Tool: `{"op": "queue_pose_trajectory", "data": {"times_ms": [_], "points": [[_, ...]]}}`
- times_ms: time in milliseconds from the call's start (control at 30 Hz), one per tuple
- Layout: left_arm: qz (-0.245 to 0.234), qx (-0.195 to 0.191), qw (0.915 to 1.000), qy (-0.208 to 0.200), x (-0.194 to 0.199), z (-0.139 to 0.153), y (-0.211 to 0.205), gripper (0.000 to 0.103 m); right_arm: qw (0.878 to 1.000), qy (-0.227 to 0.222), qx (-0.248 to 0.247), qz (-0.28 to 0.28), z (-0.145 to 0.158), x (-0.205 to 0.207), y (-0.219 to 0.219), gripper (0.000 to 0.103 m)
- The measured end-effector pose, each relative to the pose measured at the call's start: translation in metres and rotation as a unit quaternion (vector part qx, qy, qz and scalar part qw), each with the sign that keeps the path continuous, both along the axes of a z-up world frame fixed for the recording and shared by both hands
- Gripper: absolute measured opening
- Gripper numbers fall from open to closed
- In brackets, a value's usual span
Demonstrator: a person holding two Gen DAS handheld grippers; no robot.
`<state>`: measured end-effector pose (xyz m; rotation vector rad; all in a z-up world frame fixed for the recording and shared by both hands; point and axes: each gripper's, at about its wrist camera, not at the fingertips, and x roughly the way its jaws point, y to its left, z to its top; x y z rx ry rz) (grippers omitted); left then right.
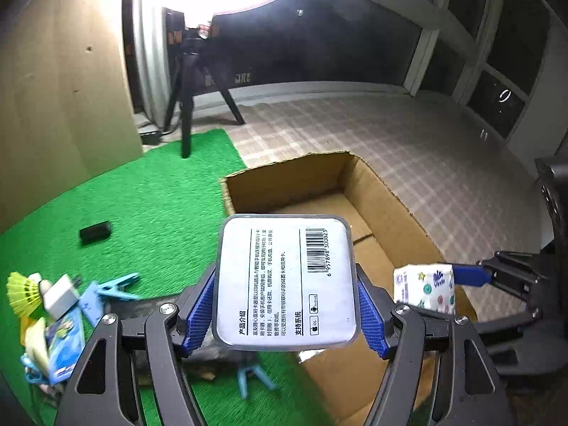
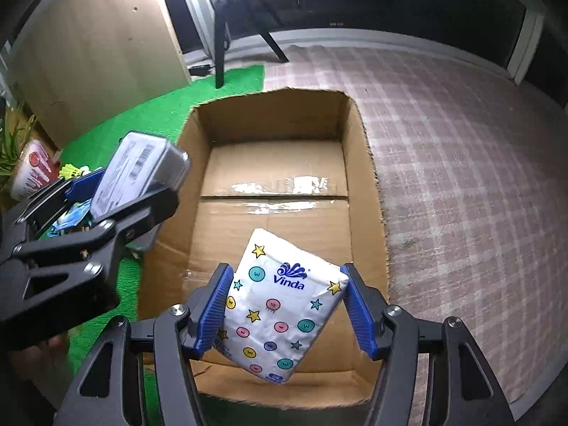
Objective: Organize objects
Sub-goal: 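Carry both items over the cardboard box and open both tools to drop them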
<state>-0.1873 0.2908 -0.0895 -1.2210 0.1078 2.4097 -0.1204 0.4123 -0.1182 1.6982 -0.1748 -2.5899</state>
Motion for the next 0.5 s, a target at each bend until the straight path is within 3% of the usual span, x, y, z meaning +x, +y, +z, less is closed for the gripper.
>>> {"op": "queue_pose_trajectory", "data": {"times_ms": [233, 500], "points": [[-0.003, -0.019, 0.9997, -0.017, -0.019, -0.02, 0.016, 0.073, 1.0, -0.005, 0.0, 0.022, -0.006, -0.008, 0.004, 0.058], [-0.013, -0.028, 0.9995, -0.01, -0.029, -0.019, 0.028, 0.073, 0.999, -0.013, 0.003, 0.034, -0.014, -0.006, 0.0, 0.059]]}}
